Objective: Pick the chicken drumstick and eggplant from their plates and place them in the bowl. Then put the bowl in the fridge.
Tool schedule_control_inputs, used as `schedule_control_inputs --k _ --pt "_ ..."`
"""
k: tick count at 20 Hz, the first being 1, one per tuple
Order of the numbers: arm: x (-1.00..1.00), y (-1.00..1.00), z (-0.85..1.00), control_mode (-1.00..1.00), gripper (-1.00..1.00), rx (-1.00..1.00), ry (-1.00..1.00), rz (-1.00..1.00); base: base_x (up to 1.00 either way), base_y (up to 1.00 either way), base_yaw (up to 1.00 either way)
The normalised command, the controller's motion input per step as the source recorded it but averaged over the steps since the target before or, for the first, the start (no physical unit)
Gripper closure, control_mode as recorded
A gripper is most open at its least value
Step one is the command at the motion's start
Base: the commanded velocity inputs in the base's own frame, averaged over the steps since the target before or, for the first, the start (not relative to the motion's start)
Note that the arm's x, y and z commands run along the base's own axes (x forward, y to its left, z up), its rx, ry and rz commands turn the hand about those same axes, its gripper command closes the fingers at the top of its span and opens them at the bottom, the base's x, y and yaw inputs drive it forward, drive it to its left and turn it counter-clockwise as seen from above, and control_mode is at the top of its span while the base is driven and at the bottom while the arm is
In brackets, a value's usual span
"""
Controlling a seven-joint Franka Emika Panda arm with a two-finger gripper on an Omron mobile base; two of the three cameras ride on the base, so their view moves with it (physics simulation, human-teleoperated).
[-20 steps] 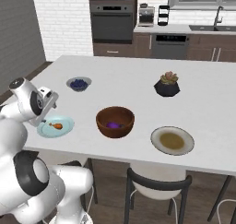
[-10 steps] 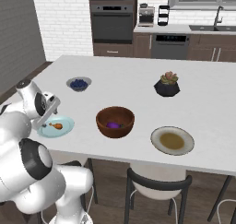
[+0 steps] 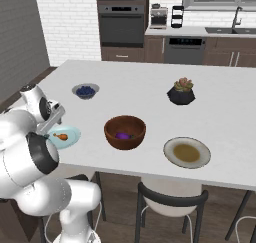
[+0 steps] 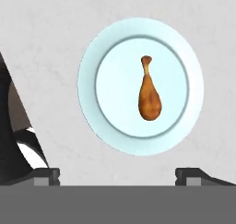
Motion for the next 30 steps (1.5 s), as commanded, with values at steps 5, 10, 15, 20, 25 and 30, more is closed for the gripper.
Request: schedule_control_inputs --k 5,10,15,20,25,30 --pt "0.26 0.02 -0.37 -1.00 -1.00 0.00 0.02 0.00 0.00 0.00 0.00" --pt "0.25 0.18 -0.36 -1.00 -1.00 0.00 0.00 0.01 0.00 0.00 0.00" --pt "0.14 0.12 -0.28 -1.00 -1.00 0.00 0.00 0.01 0.00 0.00 0.00" --pt "0.25 0.00 -0.11 -1.00 -1.00 0.00 0.00 0.01 0.00 0.00 0.00" --pt "0.18 0.00 -0.15 -1.00 -1.00 0.00 0.00 0.01 0.00 0.00 0.00" --pt "0.01 0.00 -0.30 -1.00 -1.00 0.00 0.00 0.00 0.00 0.00 0.00"
